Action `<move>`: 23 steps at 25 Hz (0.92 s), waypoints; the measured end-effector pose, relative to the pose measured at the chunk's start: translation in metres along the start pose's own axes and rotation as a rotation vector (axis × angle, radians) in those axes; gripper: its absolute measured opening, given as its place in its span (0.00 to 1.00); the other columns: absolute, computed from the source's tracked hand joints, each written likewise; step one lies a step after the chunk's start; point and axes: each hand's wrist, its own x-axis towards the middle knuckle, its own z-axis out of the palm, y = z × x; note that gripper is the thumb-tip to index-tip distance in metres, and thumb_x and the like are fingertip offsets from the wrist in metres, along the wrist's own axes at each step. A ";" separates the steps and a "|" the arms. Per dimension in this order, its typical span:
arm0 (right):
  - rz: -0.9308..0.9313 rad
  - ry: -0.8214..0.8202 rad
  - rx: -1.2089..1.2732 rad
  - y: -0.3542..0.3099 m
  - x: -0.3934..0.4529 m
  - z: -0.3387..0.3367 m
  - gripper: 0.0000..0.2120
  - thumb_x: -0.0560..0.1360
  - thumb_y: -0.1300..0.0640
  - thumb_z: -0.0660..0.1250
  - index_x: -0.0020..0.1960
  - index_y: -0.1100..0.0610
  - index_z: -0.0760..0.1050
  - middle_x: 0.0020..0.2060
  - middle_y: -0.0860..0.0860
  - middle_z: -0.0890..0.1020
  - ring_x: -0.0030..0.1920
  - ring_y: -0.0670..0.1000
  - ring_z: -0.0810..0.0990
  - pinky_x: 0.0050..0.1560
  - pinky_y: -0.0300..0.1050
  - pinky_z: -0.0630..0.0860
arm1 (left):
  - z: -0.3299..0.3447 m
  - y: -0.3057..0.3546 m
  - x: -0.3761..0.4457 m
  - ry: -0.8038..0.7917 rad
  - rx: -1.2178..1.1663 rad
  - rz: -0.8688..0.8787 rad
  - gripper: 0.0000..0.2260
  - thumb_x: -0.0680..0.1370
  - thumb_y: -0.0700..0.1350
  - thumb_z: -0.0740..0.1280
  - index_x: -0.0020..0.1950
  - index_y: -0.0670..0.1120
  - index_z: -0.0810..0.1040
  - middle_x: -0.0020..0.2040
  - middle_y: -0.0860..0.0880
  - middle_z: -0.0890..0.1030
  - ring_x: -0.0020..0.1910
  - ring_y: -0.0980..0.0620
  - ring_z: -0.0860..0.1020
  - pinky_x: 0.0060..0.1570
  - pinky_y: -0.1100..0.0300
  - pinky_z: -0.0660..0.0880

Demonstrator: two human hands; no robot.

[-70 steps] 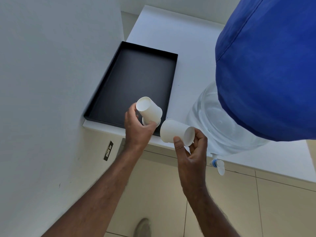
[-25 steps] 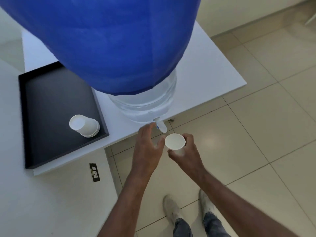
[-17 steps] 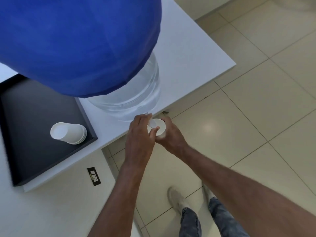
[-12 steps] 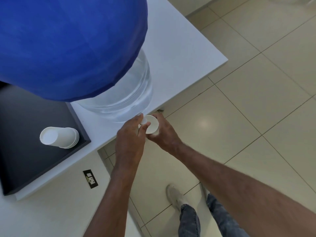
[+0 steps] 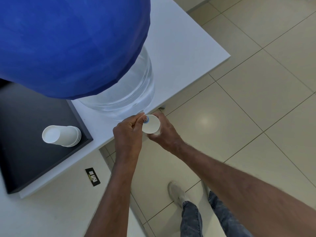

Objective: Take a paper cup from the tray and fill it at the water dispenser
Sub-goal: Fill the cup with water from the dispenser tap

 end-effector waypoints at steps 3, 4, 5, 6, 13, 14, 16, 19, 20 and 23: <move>-0.002 0.006 -0.003 0.002 0.001 0.002 0.30 0.70 0.58 0.80 0.67 0.50 0.69 0.58 0.49 0.78 0.57 0.51 0.78 0.55 0.47 0.80 | -0.001 -0.001 0.003 -0.010 0.004 0.005 0.11 0.79 0.49 0.72 0.60 0.50 0.86 0.55 0.53 0.87 0.48 0.78 0.77 0.49 0.81 0.71; -0.003 0.010 -0.004 0.003 0.002 0.002 0.31 0.70 0.58 0.80 0.67 0.50 0.69 0.58 0.50 0.78 0.57 0.51 0.78 0.55 0.46 0.81 | -0.001 -0.001 0.003 -0.013 0.002 0.002 0.11 0.79 0.49 0.72 0.60 0.50 0.86 0.55 0.53 0.87 0.47 0.78 0.77 0.48 0.82 0.71; -0.003 0.015 -0.001 0.003 0.002 0.002 0.31 0.70 0.59 0.80 0.67 0.50 0.69 0.58 0.50 0.78 0.57 0.51 0.78 0.55 0.46 0.81 | 0.000 -0.001 0.004 -0.015 -0.003 -0.003 0.11 0.79 0.49 0.72 0.60 0.49 0.86 0.55 0.52 0.87 0.47 0.78 0.77 0.48 0.82 0.70; -0.003 0.020 0.002 0.004 0.003 0.002 0.31 0.70 0.59 0.80 0.67 0.50 0.69 0.58 0.50 0.78 0.57 0.51 0.78 0.54 0.46 0.81 | 0.000 -0.002 0.004 -0.015 -0.005 -0.008 0.11 0.79 0.48 0.73 0.60 0.49 0.86 0.55 0.52 0.88 0.46 0.78 0.77 0.47 0.82 0.70; -0.022 0.033 0.001 0.006 0.007 0.000 0.31 0.69 0.59 0.80 0.67 0.51 0.70 0.59 0.49 0.78 0.58 0.51 0.78 0.55 0.44 0.80 | -0.001 -0.002 0.004 -0.009 0.004 0.007 0.12 0.78 0.49 0.73 0.60 0.49 0.86 0.55 0.52 0.88 0.47 0.73 0.79 0.47 0.82 0.71; -0.024 0.033 0.000 0.006 0.007 0.000 0.31 0.69 0.59 0.80 0.67 0.50 0.70 0.59 0.49 0.78 0.58 0.51 0.78 0.54 0.43 0.80 | -0.001 -0.001 0.004 -0.009 0.006 0.008 0.12 0.78 0.49 0.73 0.60 0.49 0.86 0.55 0.51 0.88 0.47 0.71 0.80 0.47 0.82 0.71; -0.030 0.034 -0.005 0.006 0.007 0.001 0.31 0.69 0.58 0.80 0.66 0.49 0.69 0.58 0.49 0.78 0.57 0.51 0.78 0.53 0.42 0.80 | -0.001 -0.001 0.004 -0.004 0.019 0.019 0.12 0.79 0.49 0.73 0.60 0.49 0.86 0.55 0.51 0.88 0.48 0.65 0.82 0.49 0.82 0.71; -0.036 0.037 -0.012 0.006 0.007 0.001 0.31 0.69 0.58 0.80 0.66 0.47 0.68 0.57 0.48 0.77 0.57 0.50 0.78 0.53 0.42 0.80 | -0.002 -0.001 0.004 -0.004 0.013 0.023 0.12 0.79 0.50 0.73 0.61 0.49 0.85 0.56 0.51 0.87 0.53 0.60 0.83 0.51 0.80 0.73; -0.036 0.037 -0.011 0.006 0.007 0.001 0.31 0.69 0.58 0.80 0.65 0.47 0.68 0.57 0.48 0.77 0.56 0.49 0.78 0.52 0.42 0.80 | -0.001 -0.001 0.004 -0.004 0.011 0.025 0.12 0.79 0.50 0.72 0.61 0.49 0.85 0.56 0.50 0.87 0.53 0.59 0.83 0.51 0.79 0.73; -0.033 0.035 -0.005 0.005 0.007 0.001 0.31 0.69 0.58 0.80 0.65 0.47 0.68 0.57 0.48 0.77 0.57 0.50 0.78 0.52 0.41 0.80 | -0.001 -0.003 0.004 0.001 0.028 0.038 0.12 0.79 0.50 0.72 0.61 0.49 0.85 0.55 0.51 0.88 0.51 0.62 0.82 0.49 0.80 0.73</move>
